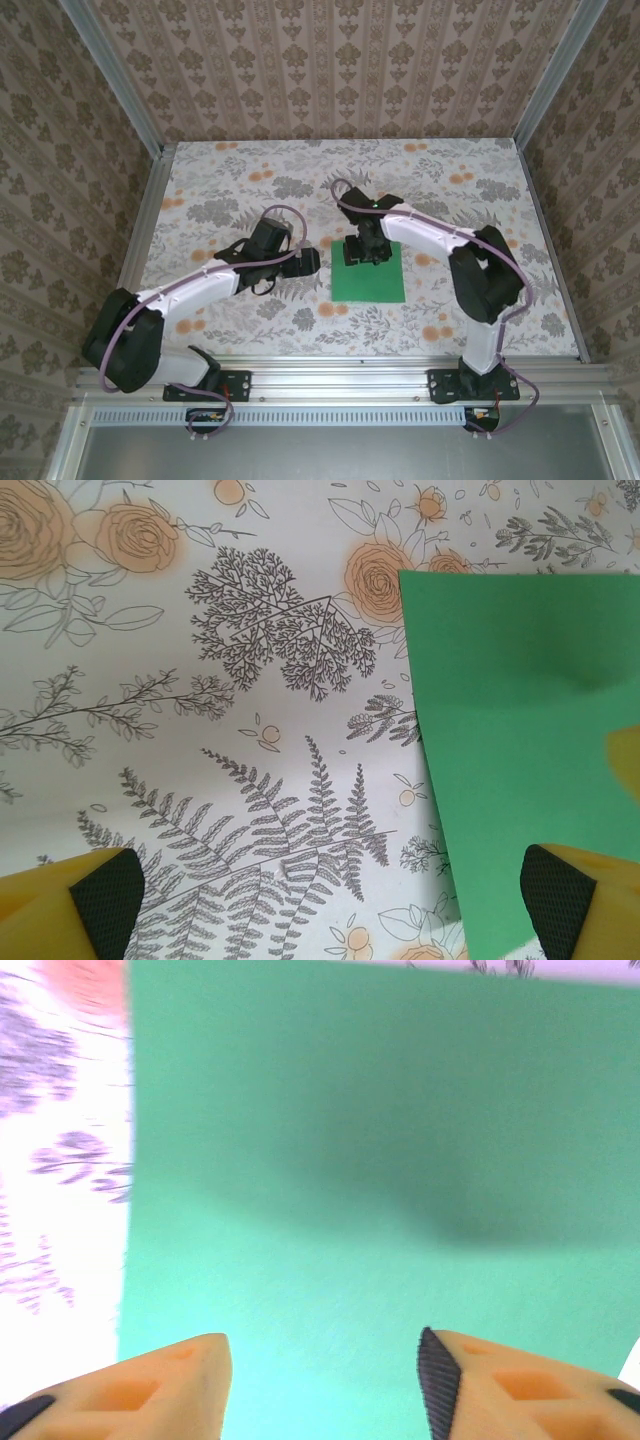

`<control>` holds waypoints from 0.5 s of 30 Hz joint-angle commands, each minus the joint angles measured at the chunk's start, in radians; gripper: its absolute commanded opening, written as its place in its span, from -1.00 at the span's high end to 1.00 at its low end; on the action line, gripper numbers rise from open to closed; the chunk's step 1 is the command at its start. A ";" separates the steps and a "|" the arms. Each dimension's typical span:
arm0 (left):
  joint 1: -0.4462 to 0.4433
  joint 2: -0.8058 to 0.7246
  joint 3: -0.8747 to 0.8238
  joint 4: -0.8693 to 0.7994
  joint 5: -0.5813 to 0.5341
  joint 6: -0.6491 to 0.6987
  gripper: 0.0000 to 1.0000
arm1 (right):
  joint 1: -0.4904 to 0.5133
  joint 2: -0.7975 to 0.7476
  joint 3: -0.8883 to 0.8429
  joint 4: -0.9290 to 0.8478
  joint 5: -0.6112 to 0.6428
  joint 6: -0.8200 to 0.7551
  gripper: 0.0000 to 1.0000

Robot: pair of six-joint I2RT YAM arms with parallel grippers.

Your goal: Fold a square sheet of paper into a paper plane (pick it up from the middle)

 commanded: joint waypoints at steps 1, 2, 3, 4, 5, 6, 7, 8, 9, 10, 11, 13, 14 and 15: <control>-0.009 -0.056 0.025 -0.044 -0.032 -0.012 -1.00 | 0.001 -0.089 -0.021 0.042 -0.107 0.028 -0.05; -0.008 -0.064 0.025 -0.049 -0.036 -0.012 -1.00 | -0.004 -0.104 -0.039 0.075 -0.137 0.041 -0.05; -0.008 -0.073 0.024 -0.053 -0.039 -0.013 -1.00 | -0.008 -0.108 -0.046 0.085 -0.148 0.050 -0.03; -0.007 -0.075 0.022 -0.058 -0.044 -0.014 -1.00 | -0.008 -0.107 -0.045 0.079 -0.136 0.052 -0.02; -0.007 -0.079 0.021 -0.061 -0.045 -0.014 -1.00 | -0.008 -0.102 -0.045 0.068 -0.111 0.050 -0.07; -0.007 -0.083 0.019 -0.062 -0.043 -0.015 -1.00 | -0.010 -0.091 -0.041 0.054 -0.074 0.049 -0.21; -0.007 -0.087 0.014 -0.060 -0.042 -0.017 -1.00 | -0.012 -0.076 -0.028 0.030 -0.027 0.046 -0.34; -0.007 -0.088 0.010 -0.059 -0.041 -0.019 -1.00 | -0.012 -0.051 -0.007 -0.006 0.014 0.042 -0.42; -0.007 -0.088 0.008 -0.057 -0.040 -0.020 -1.00 | -0.012 -0.018 0.008 -0.033 0.044 0.041 -0.50; -0.007 -0.087 0.008 -0.058 -0.038 -0.020 -1.00 | -0.012 0.007 0.014 -0.051 0.066 0.040 -0.58; -0.006 -0.086 0.006 -0.058 -0.038 -0.019 -1.00 | -0.010 0.027 0.013 -0.055 0.081 0.039 -0.61; -0.006 -0.085 0.006 -0.058 -0.038 -0.018 -1.00 | -0.012 0.060 0.004 -0.046 0.092 0.037 -0.68; -0.007 -0.085 0.005 -0.058 -0.036 -0.017 -1.00 | -0.010 0.077 0.006 -0.047 0.104 0.035 -0.72; -0.007 -0.083 0.005 -0.058 -0.035 -0.016 -1.00 | -0.010 0.090 0.006 -0.045 0.111 0.035 -0.77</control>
